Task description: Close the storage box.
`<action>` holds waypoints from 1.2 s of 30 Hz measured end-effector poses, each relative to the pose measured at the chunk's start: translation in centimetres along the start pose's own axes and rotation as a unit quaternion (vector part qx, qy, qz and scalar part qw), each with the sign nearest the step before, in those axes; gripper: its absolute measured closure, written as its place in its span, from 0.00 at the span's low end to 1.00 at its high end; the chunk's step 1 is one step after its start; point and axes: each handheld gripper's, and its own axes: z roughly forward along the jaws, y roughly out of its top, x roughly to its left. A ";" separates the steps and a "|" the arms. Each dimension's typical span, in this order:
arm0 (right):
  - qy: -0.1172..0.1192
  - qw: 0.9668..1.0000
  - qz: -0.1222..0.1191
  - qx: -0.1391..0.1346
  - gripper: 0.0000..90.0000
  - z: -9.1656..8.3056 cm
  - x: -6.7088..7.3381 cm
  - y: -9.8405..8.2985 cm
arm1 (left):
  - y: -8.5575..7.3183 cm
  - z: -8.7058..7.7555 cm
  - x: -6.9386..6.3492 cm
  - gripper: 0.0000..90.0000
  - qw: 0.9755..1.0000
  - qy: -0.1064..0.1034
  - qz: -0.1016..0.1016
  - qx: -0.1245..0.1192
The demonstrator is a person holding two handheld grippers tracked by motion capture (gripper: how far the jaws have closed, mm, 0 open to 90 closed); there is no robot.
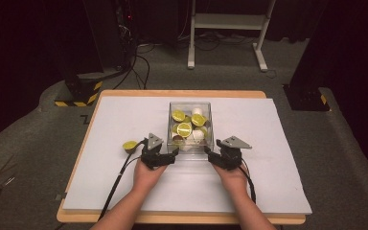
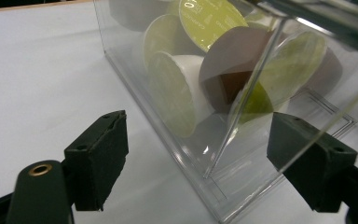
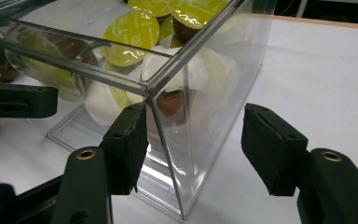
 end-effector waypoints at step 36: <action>-0.009 1.000 -0.006 0.001 0.46 -5.5 -0.6 -2.5 | -2.9 -9.9 5.2 0.23 0.999 0.017 0.033 -0.002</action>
